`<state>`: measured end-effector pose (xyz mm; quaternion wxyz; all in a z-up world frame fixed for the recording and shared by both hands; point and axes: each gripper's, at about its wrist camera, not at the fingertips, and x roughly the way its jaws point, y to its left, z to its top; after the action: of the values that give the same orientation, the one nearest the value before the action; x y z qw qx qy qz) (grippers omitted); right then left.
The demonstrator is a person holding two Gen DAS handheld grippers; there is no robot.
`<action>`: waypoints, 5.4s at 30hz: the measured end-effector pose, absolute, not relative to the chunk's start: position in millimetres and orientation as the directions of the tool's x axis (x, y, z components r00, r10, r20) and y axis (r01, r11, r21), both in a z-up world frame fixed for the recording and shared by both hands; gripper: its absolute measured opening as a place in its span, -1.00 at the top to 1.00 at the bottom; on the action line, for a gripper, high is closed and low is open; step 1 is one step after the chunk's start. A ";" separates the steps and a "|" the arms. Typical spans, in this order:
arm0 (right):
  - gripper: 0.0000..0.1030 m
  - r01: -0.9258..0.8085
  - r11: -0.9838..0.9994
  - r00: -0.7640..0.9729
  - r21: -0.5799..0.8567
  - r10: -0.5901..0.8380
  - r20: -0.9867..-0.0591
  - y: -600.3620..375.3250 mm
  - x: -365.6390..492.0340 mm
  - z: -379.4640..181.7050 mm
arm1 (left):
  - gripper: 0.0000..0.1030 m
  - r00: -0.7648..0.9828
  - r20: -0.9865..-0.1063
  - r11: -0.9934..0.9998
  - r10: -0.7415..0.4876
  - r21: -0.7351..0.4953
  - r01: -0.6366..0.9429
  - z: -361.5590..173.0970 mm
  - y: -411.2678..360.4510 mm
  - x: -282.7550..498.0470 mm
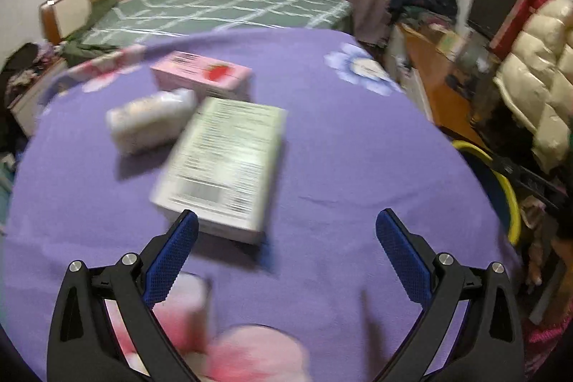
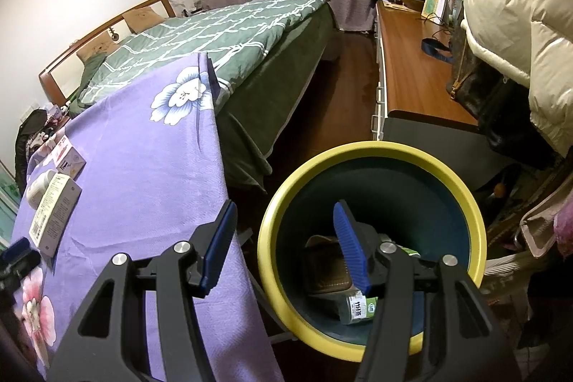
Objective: Collect trash
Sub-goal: 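Move the left gripper to the beige snack box and grasp it, then carry the beige box over the bin and open the left gripper, then move the right gripper to the pink strawberry milk carton and grasp it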
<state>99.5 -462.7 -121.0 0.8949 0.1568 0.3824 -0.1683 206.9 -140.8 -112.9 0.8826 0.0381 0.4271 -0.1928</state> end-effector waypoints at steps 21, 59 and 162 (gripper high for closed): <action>-0.05 0.417 0.895 0.642 0.161 -0.164 -0.749 -462.6 105.5 -127.5 | -0.90 0.491 -0.845 0.930 -0.210 -0.018 0.367 -144.0 -155.2 288.2; -0.06 0.595 0.781 0.637 0.191 -0.313 -0.705 -572.2 -14.6 -124.1 | -0.38 0.318 -0.836 0.649 -0.448 -0.059 0.759 -117.9 -439.4 151.9; 0.07 -0.186 0.981 0.587 0.056 0.157 -0.795 -216.0 287.0 -125.8 | -0.90 0.667 -0.717 0.975 -0.200 -0.211 0.066 -89.6 -4.4 236.8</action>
<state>287.0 -216.0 -125.8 0.8905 -0.0164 0.4444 0.0963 236.8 -4.4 -89.6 0.9092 -0.0837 0.4013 -0.0732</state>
